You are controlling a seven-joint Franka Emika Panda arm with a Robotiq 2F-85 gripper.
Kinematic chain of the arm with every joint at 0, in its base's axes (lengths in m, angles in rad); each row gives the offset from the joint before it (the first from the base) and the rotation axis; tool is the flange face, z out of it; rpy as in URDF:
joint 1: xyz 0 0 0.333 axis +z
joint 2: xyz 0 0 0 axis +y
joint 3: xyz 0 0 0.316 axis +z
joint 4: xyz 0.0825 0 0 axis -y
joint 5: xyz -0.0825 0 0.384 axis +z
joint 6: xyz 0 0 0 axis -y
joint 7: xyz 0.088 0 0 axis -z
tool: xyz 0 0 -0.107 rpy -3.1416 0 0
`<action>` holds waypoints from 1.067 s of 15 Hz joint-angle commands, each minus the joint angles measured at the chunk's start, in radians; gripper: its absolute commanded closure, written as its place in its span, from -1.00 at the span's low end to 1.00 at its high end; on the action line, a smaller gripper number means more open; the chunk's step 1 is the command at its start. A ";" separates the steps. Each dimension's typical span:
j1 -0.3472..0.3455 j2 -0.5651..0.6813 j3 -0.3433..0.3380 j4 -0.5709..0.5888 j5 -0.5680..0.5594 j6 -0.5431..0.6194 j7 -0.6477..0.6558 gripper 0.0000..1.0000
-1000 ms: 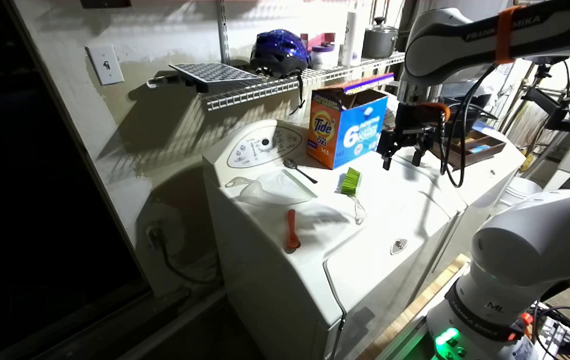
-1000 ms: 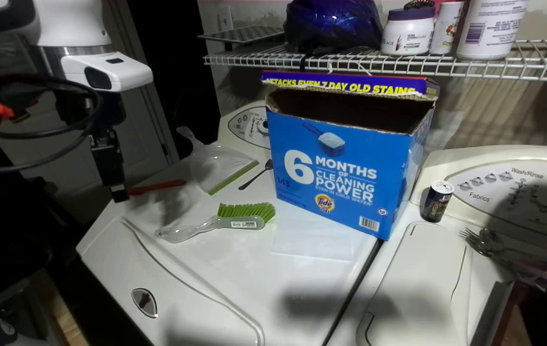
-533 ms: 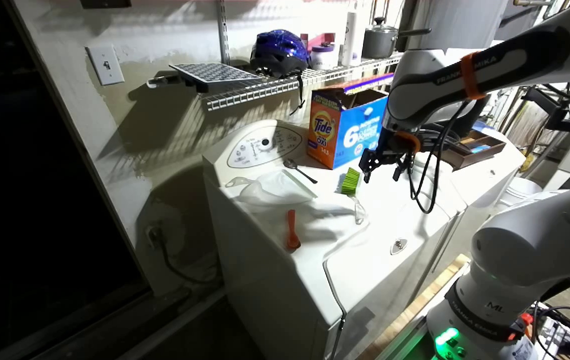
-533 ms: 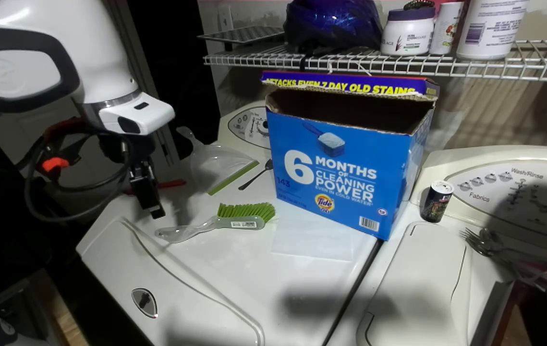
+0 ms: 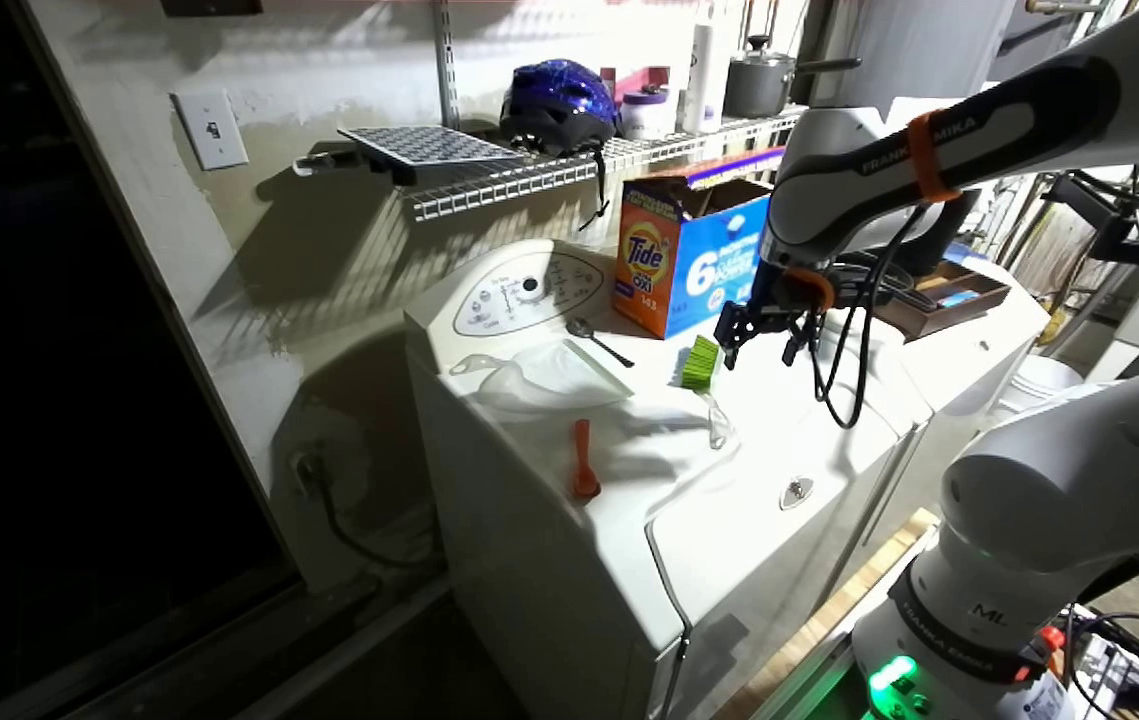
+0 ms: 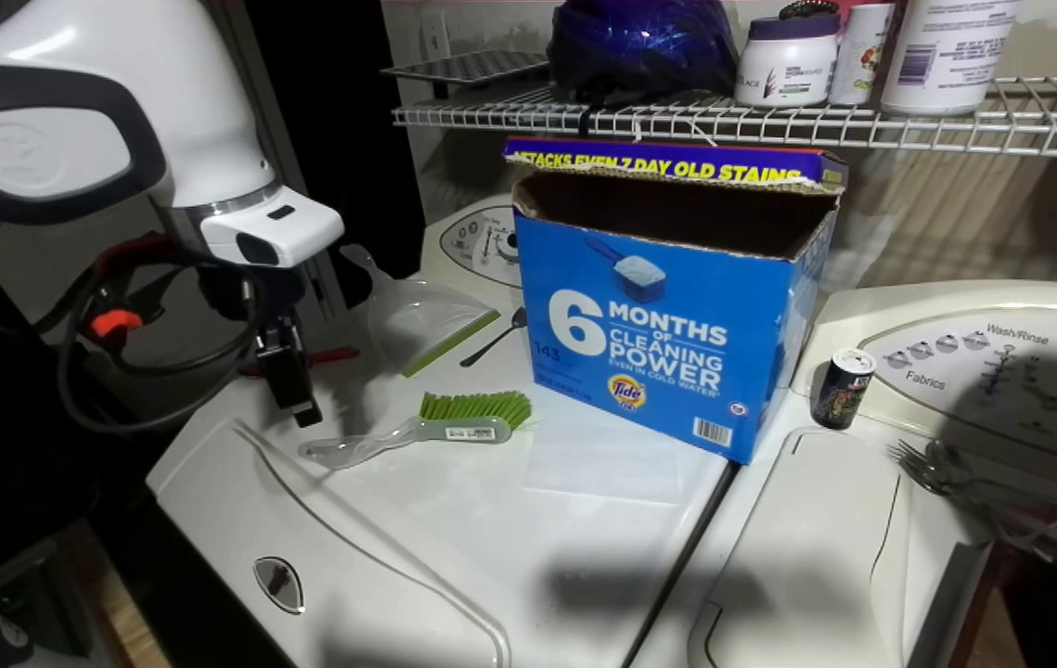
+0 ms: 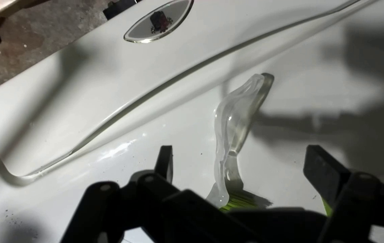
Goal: Turn the brush over
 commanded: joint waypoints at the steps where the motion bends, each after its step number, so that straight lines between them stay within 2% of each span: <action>1: -0.004 0.093 -0.001 0.000 0.025 0.044 -0.025 -1.00; 11: 0.026 0.273 -0.004 0.005 0.059 0.229 -0.046 -0.97; 12: 0.030 0.291 -0.006 0.008 0.069 0.245 -0.052 -0.48; 13: 0.034 0.308 -0.007 0.010 0.078 0.258 -0.058 -0.47; 14: 0.035 0.323 -0.008 0.014 0.085 0.266 -0.064 -0.38; 16: 0.038 0.348 -0.007 0.020 0.094 0.276 -0.070 -0.07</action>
